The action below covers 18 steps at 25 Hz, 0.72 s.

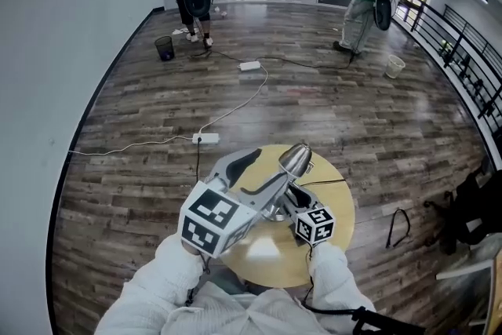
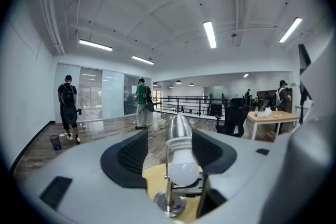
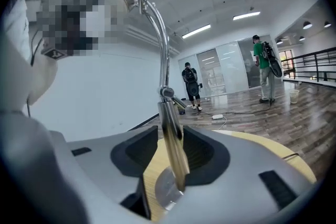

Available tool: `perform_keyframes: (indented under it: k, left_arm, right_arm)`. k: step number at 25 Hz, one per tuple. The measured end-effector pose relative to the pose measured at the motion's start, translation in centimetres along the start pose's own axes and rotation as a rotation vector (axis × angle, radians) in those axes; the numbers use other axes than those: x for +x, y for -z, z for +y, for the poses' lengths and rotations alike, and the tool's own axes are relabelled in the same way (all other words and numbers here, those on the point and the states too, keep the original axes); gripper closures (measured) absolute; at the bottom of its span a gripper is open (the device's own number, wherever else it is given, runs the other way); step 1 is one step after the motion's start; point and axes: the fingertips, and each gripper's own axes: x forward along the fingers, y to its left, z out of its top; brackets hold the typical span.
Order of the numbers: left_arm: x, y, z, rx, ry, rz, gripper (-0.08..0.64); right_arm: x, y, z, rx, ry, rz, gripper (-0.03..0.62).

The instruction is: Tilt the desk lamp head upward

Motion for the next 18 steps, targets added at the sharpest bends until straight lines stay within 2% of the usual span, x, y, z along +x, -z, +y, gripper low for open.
perform_keyframes:
  k: [4, 7, 9, 11, 13, 18]
  left_arm:
    - [-3.8, 3.2, 1.7, -0.163, -0.014, -0.117, 0.309]
    - [-4.7, 8.9, 3.0, -0.288, -0.074, -0.095, 0.385]
    - [-4.4, 13.6, 3.3, -0.299, -0.126, -0.021, 0.457]
    - [-3.5, 17.6, 3.0, -0.269, -0.148, 0.055, 0.545]
    - [-2.6, 20.0, 1.9, -0.260, -0.121, 0.080, 0.557]
    - [-1.7, 23.2, -1.3, -0.273, -0.041, 0.119, 0.557]
  right_arm:
    - [-3.0, 1.5, 1.9, -0.002, 0.055, -0.027, 0.445]
    - [-5.3, 2.4, 2.7, 0.025, 0.174, -0.058, 0.469]
    - [-6.5, 2.8, 2.6, 0.071, 0.281, -0.080, 0.575]
    - [-7.1, 3.0, 2.9, 0.119, 0.340, -0.094, 0.575]
    - [-7.4, 3.1, 3.6, 0.147, 0.369, -0.090, 0.575]
    - [-8.2, 3.6, 5.3, 0.158, 0.408, -0.062, 0.575]
